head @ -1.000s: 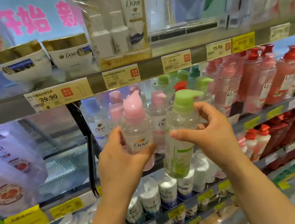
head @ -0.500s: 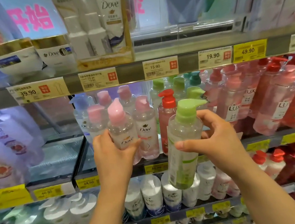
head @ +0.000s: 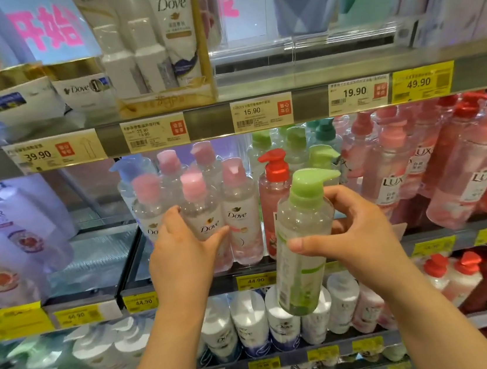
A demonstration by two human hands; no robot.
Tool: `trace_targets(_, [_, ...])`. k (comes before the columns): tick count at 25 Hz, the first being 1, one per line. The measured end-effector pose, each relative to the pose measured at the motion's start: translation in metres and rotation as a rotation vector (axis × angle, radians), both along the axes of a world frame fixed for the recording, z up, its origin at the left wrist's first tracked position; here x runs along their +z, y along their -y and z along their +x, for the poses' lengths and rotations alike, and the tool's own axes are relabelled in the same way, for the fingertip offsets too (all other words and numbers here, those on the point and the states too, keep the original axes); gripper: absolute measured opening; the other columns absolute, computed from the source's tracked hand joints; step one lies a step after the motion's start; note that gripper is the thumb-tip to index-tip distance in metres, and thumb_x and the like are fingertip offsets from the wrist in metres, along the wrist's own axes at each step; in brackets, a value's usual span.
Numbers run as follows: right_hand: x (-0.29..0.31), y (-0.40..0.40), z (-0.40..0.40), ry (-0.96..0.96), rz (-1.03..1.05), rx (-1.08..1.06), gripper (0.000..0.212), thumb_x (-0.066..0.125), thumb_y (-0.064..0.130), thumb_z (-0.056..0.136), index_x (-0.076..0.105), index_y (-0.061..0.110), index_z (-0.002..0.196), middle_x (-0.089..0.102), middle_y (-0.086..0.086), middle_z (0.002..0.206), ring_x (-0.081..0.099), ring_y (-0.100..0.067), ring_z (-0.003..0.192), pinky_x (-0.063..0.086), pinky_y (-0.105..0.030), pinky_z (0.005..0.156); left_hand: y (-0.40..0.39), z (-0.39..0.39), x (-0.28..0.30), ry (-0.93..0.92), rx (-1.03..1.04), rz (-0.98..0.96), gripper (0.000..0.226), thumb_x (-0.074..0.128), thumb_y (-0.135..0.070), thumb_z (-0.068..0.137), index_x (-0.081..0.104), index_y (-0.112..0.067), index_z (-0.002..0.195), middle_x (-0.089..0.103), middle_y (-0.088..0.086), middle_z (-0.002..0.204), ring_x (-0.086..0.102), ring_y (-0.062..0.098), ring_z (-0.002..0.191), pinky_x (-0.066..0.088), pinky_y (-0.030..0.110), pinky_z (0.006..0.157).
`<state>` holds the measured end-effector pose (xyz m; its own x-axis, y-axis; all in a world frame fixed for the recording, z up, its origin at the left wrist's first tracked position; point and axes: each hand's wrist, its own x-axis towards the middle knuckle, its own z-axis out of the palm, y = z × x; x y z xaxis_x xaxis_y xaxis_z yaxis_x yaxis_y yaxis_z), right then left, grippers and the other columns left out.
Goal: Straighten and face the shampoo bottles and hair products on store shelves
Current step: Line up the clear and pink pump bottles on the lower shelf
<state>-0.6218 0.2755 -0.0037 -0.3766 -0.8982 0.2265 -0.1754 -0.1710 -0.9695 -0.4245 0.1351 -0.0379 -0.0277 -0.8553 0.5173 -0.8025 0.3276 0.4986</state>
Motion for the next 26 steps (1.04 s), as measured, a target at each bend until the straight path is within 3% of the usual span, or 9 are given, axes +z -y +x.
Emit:
trace_targets(3, [-0.001,0.002,0.002,0.01,0.001,-0.049,0.067,0.094,0.043,0.044,0.068,0.038,0.106,0.075,0.01,0.108,0.076,-0.012,0.086,0.062,-0.03,0.069,0.002,0.006,0.009,0.063,0.023,0.033,0.065,0.072,-0.063,0.073,0.054,-0.01,0.104,0.066,0.007,0.083,0.059,0.026,0.071,0.045,0.032,0.054])
trace_targets(7, [0.002,0.0,0.0,0.001,0.019,-0.121,0.066,0.093,0.045,0.044,0.068,0.038,0.104,0.075,0.012,0.106,0.075,-0.01,0.084,0.061,-0.028,0.068,-0.005,0.007,0.022,-0.013,0.005,0.076,0.058,0.067,-0.068,0.072,0.046,-0.017,0.089,0.053,-0.006,0.066,0.051,0.021,0.062,0.037,0.029,0.048])
trace_targets(11, [0.005,-0.004,-0.009,-0.004,0.015,-0.208,0.062,0.093,0.045,0.043,0.07,0.034,0.1,0.076,0.007,0.104,0.075,-0.014,0.084,0.061,-0.033,0.069,-0.028,-0.017,0.038,-0.029,-0.217,-0.069,0.045,0.062,-0.064,0.077,0.045,-0.025,0.093,0.05,-0.013,0.062,0.052,0.011,0.053,0.038,0.025,0.041])
trace_targets(13, [0.006,-0.008,-0.013,-0.005,0.03,-0.259,0.065,0.093,0.046,0.043,0.07,0.035,0.102,0.075,0.007,0.106,0.075,-0.017,0.09,0.062,-0.043,0.077,-0.037,-0.035,0.043,-0.042,-0.358,-0.129,0.038,0.067,-0.053,0.081,0.052,-0.024,0.1,0.057,-0.012,0.076,0.056,0.013,0.059,0.046,0.032,0.045])
trace_targets(15, [0.007,-0.015,-0.019,0.002,0.036,-0.303,0.065,0.093,0.046,0.041,0.07,0.037,0.101,0.076,0.009,0.104,0.075,-0.015,0.089,0.062,-0.043,0.077,-0.042,-0.053,0.044,-0.065,-0.469,-0.158,0.042,0.069,-0.044,0.083,0.054,-0.02,0.115,0.061,-0.004,0.104,0.062,0.019,0.07,0.053,0.036,0.054])
trace_targets(19, [0.006,-0.034,-0.031,0.016,0.021,-0.351,0.06,0.093,0.042,0.041,0.072,0.033,0.097,0.078,0.013,0.093,0.074,-0.004,0.078,0.058,-0.021,0.06,-0.044,-0.082,0.043,0.056,-0.538,-0.035,0.07,0.067,-0.042,0.086,0.025,-0.032,0.142,0.045,0.009,0.142,0.065,0.032,0.094,0.055,0.04,0.068])
trace_targets(22, [0.006,-0.046,-0.044,0.022,0.037,-0.415,0.063,0.092,0.045,0.039,0.071,0.034,0.098,0.077,0.016,0.094,0.073,-0.002,0.079,0.058,-0.021,0.06,-0.037,-0.098,0.038,0.209,-0.499,0.055,0.079,0.06,-0.048,0.089,0.008,-0.045,0.148,0.035,0.019,0.149,0.063,0.037,0.1,0.052,0.04,0.067])
trace_targets(26, [0.005,-0.06,-0.062,0.015,0.062,-0.481,0.07,0.091,0.05,0.038,0.07,0.034,0.103,0.076,0.013,0.1,0.072,-0.003,0.085,0.058,-0.032,0.07,-0.032,-0.104,0.039,0.347,-0.404,0.0,0.064,0.058,-0.05,0.09,0.024,-0.041,0.144,0.039,0.019,0.132,0.06,0.035,0.07,0.039,0.032,0.054])
